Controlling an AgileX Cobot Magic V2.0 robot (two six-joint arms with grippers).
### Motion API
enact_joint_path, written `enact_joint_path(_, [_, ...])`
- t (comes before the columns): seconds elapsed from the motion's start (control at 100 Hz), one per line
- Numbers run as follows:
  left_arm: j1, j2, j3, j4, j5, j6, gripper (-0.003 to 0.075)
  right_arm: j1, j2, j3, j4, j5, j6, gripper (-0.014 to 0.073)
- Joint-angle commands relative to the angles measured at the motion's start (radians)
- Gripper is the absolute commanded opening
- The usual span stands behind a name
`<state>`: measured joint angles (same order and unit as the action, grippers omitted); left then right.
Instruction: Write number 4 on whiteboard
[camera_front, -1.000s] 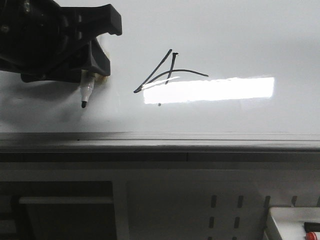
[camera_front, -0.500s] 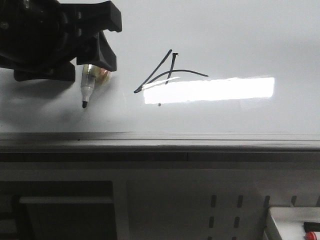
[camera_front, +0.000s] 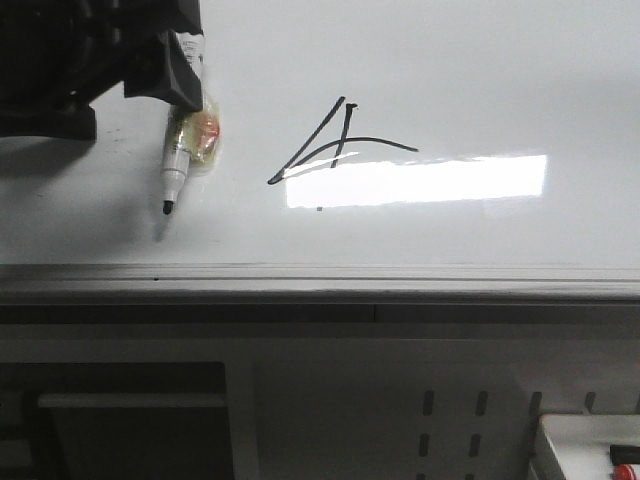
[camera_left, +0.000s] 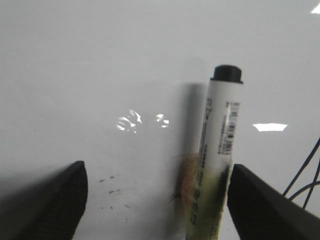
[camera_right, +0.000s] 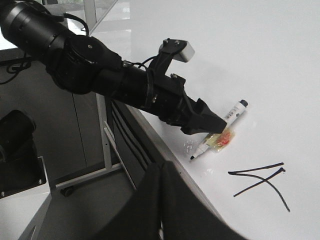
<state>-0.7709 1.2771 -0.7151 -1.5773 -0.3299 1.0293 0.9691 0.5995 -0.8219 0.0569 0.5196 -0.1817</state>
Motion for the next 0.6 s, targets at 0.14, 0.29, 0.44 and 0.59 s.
enact_joint_path(0.14, [0.002,-0.145,-0.025,0.018,0.062,0.035,0.0526,-0.007,0.000,-0.022,-0.008,-0.102,-0.003,-0.0060])
enact_joint_path(0.29, [0.002,-0.257,-0.025,0.018,0.076,0.124,0.0424,-0.007,0.000,-0.022,-0.026,-0.081,-0.003,-0.0060])
enact_joint_path(0.44, [0.002,-0.398,-0.014,0.018,0.079,0.247,0.0278,-0.007,-0.012,-0.017,-0.068,-0.046,-0.003,-0.0054])
enact_joint_path(0.59, [0.002,-0.586,0.057,0.018,0.079,0.369,0.0129,-0.007,-0.103,0.027,-0.126,-0.036,0.011,-0.0043])
